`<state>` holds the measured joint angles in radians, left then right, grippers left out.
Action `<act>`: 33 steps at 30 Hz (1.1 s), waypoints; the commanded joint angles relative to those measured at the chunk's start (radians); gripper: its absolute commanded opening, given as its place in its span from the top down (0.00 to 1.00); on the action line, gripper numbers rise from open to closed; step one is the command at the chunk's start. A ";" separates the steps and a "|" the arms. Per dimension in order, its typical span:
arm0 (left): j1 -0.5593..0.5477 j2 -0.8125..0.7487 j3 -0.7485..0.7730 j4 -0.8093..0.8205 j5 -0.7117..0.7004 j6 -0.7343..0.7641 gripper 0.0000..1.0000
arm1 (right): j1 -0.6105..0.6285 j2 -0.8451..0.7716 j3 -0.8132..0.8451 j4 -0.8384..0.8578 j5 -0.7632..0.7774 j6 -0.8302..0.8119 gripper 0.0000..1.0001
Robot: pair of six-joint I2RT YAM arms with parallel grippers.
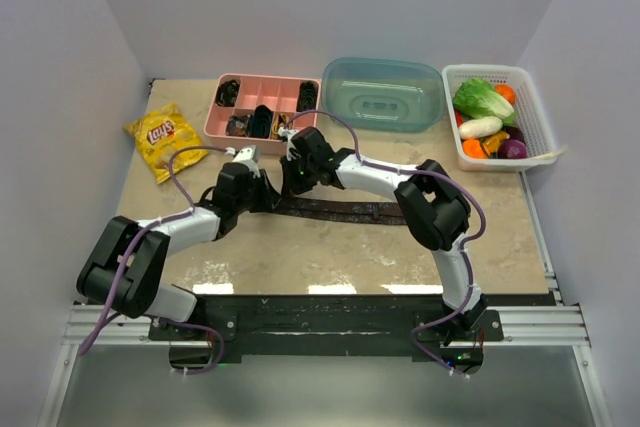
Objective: Roll the ties
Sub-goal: Roll the tie at the center of the board.
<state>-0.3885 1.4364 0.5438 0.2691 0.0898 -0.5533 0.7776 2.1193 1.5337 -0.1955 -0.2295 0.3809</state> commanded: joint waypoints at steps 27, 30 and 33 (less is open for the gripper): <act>-0.003 -0.016 0.030 0.018 0.013 -0.028 0.91 | -0.011 -0.074 0.002 0.014 0.009 -0.025 1.00; -0.001 -0.036 0.045 -0.010 -0.007 -0.017 0.84 | -0.009 -0.079 0.008 0.013 0.009 -0.024 1.00; 0.007 -0.056 0.059 -0.033 -0.018 -0.008 0.75 | -0.008 -0.082 0.013 0.013 0.002 -0.022 1.00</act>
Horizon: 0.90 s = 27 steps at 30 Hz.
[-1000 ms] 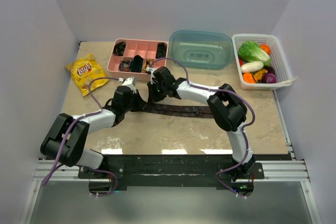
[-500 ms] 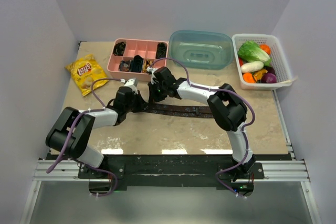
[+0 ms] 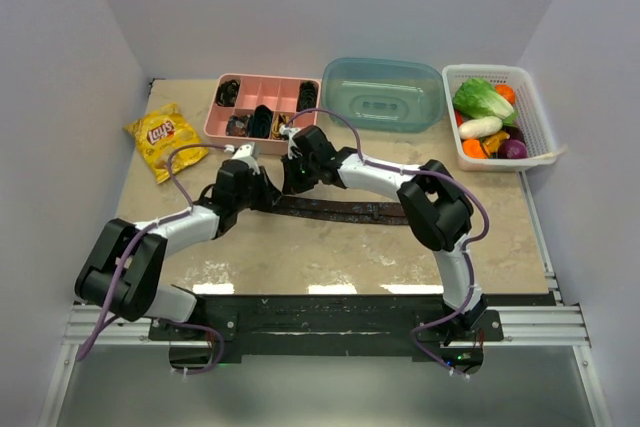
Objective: Roll the ties
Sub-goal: Roll the tie at the center of the board.
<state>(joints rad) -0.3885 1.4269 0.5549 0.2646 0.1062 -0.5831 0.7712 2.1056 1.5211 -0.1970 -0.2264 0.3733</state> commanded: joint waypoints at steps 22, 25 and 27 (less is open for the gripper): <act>0.389 -0.065 -0.119 0.157 0.447 -0.069 0.22 | 0.031 -0.012 0.083 0.028 -0.054 -0.004 1.00; 0.389 -0.025 -0.131 0.194 0.477 -0.073 0.21 | 0.036 0.008 0.094 0.024 -0.057 -0.005 1.00; 0.389 0.003 -0.131 0.202 0.483 -0.072 0.21 | 0.036 0.017 0.096 0.015 -0.056 -0.007 1.00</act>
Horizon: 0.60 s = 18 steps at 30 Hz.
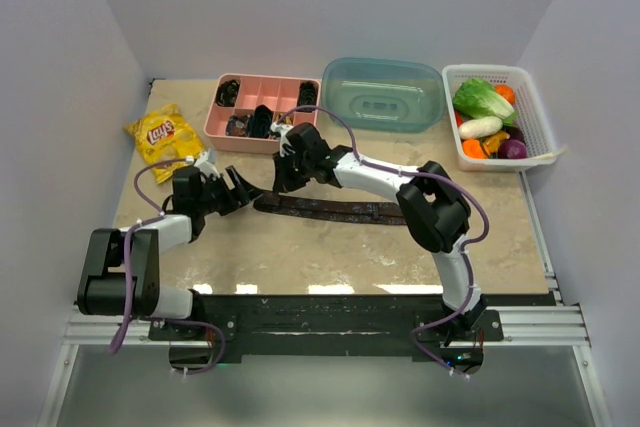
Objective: Roll the ties
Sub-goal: Roll the tie at the center of the board.
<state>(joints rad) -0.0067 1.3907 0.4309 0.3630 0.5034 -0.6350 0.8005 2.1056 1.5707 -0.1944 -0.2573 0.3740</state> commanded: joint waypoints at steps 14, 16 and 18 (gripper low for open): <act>0.007 0.156 -0.032 0.214 0.119 -0.051 0.28 | 0.008 0.050 -0.044 0.029 -0.003 -0.027 1.00; 0.007 0.160 -0.044 0.240 0.121 -0.061 0.32 | 0.009 0.057 -0.052 0.030 0.003 -0.027 1.00; 0.007 0.172 -0.050 0.261 0.127 -0.069 0.35 | 0.008 0.067 -0.058 0.030 0.003 -0.029 1.00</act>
<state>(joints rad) -0.0067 1.5410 0.4023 0.5415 0.5999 -0.6792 0.8047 2.1536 1.5291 -0.1909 -0.2558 0.3656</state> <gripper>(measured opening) 0.684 0.007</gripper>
